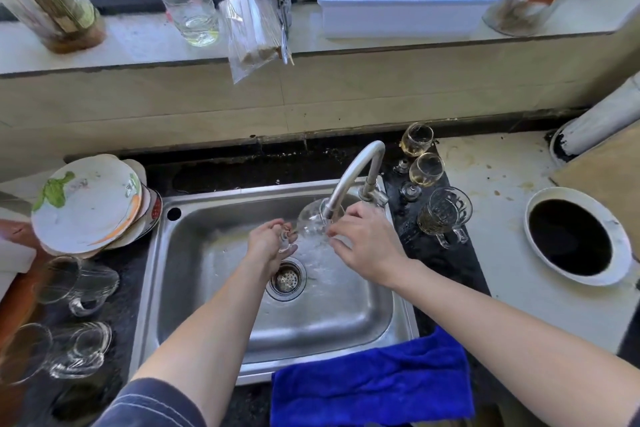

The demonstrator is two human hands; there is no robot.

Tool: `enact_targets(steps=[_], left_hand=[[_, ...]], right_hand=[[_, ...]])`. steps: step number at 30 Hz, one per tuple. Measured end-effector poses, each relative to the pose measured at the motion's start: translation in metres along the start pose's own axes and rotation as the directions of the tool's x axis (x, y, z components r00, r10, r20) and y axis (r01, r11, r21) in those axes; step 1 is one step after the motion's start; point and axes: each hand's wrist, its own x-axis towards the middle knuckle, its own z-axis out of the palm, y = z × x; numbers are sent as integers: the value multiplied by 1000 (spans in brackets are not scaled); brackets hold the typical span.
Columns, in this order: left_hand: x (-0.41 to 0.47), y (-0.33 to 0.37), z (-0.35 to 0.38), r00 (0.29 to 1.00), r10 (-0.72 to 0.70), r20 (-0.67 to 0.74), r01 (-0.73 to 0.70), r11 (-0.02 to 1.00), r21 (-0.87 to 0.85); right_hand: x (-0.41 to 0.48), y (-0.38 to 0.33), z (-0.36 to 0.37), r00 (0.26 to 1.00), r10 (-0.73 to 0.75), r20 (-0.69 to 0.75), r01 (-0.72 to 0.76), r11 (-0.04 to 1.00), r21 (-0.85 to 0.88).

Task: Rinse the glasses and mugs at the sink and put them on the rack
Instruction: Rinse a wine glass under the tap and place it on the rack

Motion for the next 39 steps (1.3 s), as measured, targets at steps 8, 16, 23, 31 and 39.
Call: enact_targets(steps=[8,16,23,31,39], left_hand=[[-4,3,17,996,41,74,-41,999,-8],[2,3,9,998,22,63,-30,991,130],[-4,4,-4,995,-27,92,5,972,236],[-8,-9,-12,992,-31,119,24,998,60],[-9,-12,-22,970,-167,177,130,970,203]], right_hand=[[15,1,3,927,82,366,-146,978,152],[13,0,0,921,-48,387,11,995,97],[16,6,-3,899,-140,415,166,986,-26],[10,-12,4,960,-42,278,-26,971,239],[8,-13,5,948,-55,313,-2,984,178]])
